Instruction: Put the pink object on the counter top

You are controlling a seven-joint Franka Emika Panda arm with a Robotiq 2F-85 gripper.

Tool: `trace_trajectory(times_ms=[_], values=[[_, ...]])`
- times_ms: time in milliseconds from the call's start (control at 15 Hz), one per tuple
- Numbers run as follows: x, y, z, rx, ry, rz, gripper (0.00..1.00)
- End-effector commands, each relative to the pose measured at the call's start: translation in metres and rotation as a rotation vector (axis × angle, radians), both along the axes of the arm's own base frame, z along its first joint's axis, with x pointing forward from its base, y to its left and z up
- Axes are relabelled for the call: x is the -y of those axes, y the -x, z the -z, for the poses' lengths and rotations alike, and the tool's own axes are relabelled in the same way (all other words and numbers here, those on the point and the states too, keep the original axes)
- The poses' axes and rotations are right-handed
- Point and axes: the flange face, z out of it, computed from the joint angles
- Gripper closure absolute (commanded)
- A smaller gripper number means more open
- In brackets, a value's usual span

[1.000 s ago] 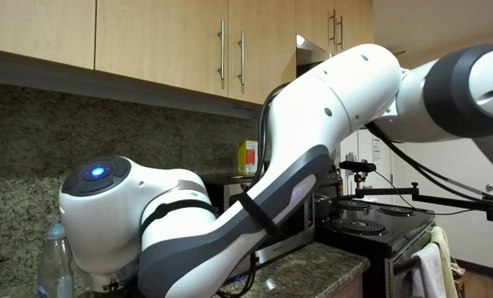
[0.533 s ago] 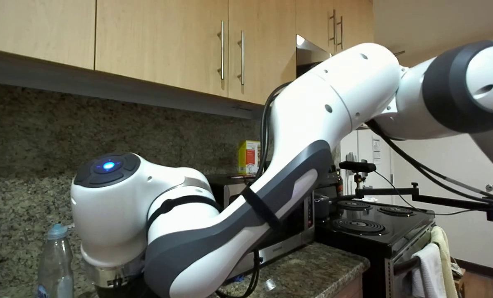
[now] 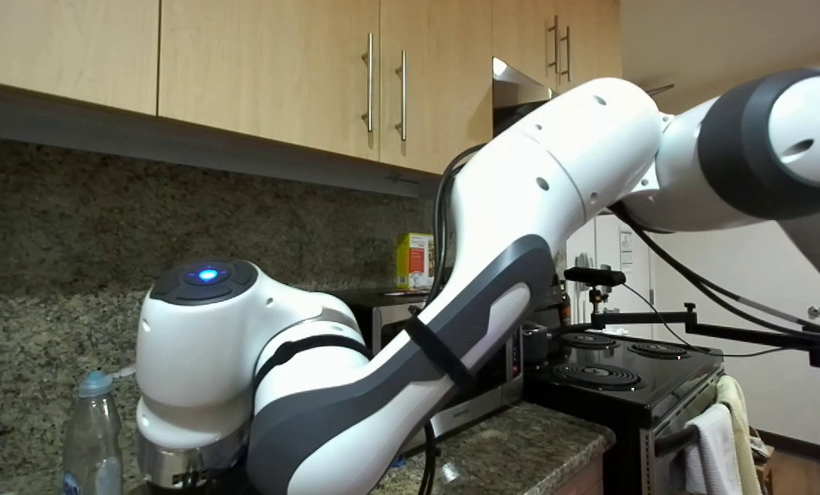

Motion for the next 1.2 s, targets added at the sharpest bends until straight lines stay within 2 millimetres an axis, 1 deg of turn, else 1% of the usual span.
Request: trace_trajectory(times_ms=[0, 200, 400, 600, 667, 733, 933, 1133], values=[[0.011, 0.007, -0.008, 0.006, -0.063, -0.005, 0.90], [0.019, 0.009, -0.018, 0.031, -0.085, 0.002, 0.90], [0.027, 0.012, -0.032, 0.050, -0.098, 0.005, 0.90], [0.032, 0.014, -0.037, 0.047, -0.111, 0.010, 0.90], [0.033, 0.014, -0.036, 0.039, -0.107, 0.019, 0.58], [0.034, 0.015, -0.036, 0.034, -0.108, 0.021, 0.57], [0.034, 0.017, -0.033, 0.023, -0.104, 0.029, 0.40], [0.034, 0.020, -0.034, 0.023, -0.101, 0.024, 0.19]])
